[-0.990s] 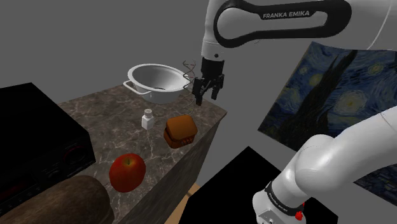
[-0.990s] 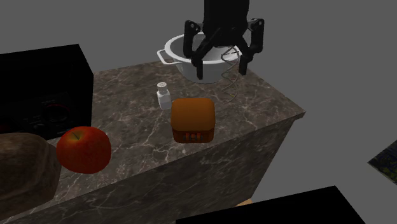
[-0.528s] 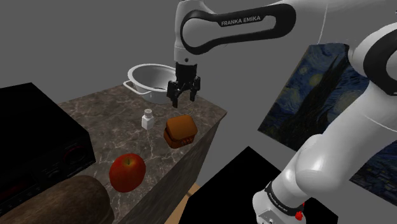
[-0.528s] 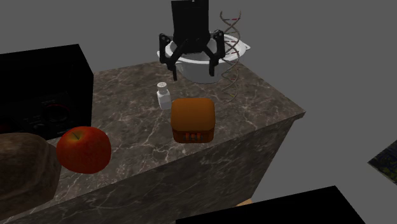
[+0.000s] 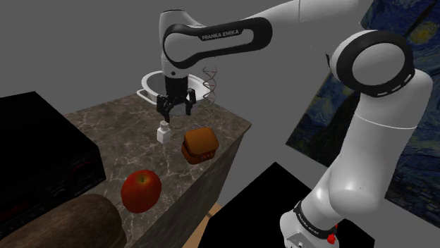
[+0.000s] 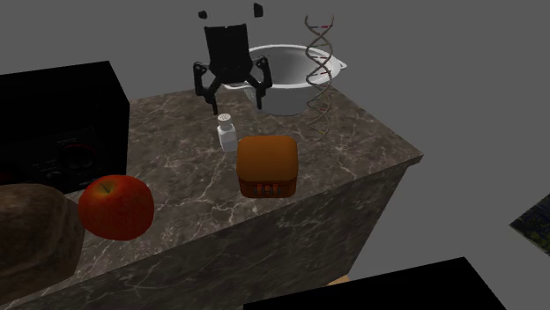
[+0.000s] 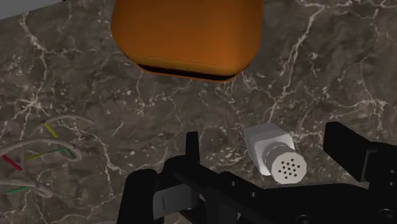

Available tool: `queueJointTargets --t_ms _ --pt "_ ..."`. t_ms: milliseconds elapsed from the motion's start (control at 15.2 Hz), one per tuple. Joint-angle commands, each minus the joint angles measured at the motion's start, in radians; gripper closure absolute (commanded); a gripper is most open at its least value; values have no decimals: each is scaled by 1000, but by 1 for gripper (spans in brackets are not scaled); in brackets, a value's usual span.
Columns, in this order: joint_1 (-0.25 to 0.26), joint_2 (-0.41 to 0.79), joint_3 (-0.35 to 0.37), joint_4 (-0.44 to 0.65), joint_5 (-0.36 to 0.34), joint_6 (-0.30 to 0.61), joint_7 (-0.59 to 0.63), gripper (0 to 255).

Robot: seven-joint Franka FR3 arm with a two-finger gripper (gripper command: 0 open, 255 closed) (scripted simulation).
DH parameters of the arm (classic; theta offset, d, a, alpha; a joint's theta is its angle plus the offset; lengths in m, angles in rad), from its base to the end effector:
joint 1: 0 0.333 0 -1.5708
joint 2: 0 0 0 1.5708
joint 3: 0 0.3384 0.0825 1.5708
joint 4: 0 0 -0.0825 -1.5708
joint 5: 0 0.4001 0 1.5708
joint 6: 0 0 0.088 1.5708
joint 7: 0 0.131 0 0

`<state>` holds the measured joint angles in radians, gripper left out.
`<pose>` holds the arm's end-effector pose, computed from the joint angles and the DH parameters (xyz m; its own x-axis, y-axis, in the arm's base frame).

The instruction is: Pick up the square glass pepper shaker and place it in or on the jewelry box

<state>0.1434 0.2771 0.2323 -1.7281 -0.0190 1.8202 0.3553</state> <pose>0.5917 0.2208 0.4016 0.9832 0.0217 -0.1813 0.0255 -0.9995 0.0185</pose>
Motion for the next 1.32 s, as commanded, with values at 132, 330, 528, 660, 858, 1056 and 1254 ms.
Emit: queueJointTargets --t_ms 132,330,528,660,858,1056,1254 --pt "38 185 -4 200 -43 -28 42 0" --pt "63 285 -9 323 -62 -57 59 0" --pt "61 286 -10 283 -63 -17 60 0" --pt "61 287 -10 258 -64 9 61 0" --pt "60 290 -11 228 -65 42 62 0" --pt "60 290 -11 228 -65 42 62 0" --pt "60 290 -11 228 -65 42 62 0"
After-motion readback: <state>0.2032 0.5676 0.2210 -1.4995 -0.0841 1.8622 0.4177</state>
